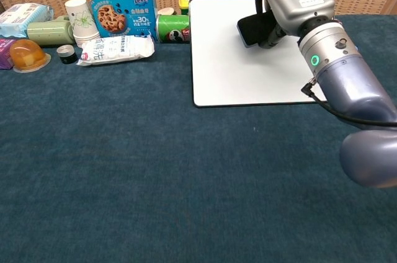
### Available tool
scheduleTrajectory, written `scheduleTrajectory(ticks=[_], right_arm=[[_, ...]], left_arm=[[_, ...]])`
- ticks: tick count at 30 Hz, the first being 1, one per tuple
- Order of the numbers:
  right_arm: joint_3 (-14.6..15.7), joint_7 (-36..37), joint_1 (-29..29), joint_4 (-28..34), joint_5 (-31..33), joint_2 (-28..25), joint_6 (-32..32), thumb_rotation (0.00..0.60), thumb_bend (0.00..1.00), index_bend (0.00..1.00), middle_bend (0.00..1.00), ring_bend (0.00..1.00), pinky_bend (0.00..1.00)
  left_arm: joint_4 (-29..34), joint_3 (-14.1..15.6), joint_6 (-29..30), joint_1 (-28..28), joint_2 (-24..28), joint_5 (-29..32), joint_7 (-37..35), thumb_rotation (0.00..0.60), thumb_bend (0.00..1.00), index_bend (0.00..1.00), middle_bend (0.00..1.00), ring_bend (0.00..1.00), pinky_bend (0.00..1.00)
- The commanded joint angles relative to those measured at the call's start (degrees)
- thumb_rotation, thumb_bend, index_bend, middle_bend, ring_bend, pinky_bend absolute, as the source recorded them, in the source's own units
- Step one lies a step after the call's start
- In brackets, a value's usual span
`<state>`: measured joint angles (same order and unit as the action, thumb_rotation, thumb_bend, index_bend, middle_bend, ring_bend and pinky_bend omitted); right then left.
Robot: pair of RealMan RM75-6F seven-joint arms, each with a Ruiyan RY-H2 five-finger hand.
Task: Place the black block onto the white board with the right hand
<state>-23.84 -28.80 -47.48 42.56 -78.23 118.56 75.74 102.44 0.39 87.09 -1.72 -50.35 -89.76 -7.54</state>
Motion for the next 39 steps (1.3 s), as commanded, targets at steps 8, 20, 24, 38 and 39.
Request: scheduleTrajectory(ticks=[8, 20, 24, 38, 39], right_arm=[[1.59, 2.74, 0.54, -0.66, 2.02, 0.26, -2.42, 0.600, 0.08, 0.06, 0.10, 0.19, 0.35], [3.42, 5.12, 1.60, -0.72, 0.91, -0.07, 0.55, 0.600, 0.05, 0.01, 0.00, 0.06, 0.17], [4.70, 5.51, 3.68, 4.21, -0.09, -2.69, 2.77, 0.600, 0.05, 0.01, 0.00, 0.06, 0.17], [12.13, 8.69, 15.85, 39.42, -2.43, -31.25, 2.42, 0.600, 0.00, 0.07, 0.03, 0.03, 0.14], [12.95, 9.95, 16.84, 40.94, -3.01, -34.13, 2.38, 0.600, 0.00, 0.08, 0.04, 0.03, 0.14]], left_arm=[[0.22, -0.14, -0.27, -0.16, -0.05, 0.40, 0.21, 0.600, 0.08, 0.00, 0.00, 0.00, 0.06], [-0.03, -0.16, 0.20, 0.02, -0.01, 0.23, -0.50, 0.600, 0.08, 0.00, 0.00, 0.00, 0.06], [-0.29, -0.08, 0.42, 0.13, 0.15, -0.01, -1.32, 0.600, 0.08, 0.00, 0.00, 0.00, 0.06], [-0.86, 0.12, 0.70, 0.19, 0.20, -0.73, -1.61, 0.600, 0.08, 0.00, 0.00, 0.00, 0.06], [-0.83, 0.14, 0.65, 0.20, 0.20, -0.68, -1.55, 0.600, 0.08, 0.00, 0.00, 0.00, 0.06]])
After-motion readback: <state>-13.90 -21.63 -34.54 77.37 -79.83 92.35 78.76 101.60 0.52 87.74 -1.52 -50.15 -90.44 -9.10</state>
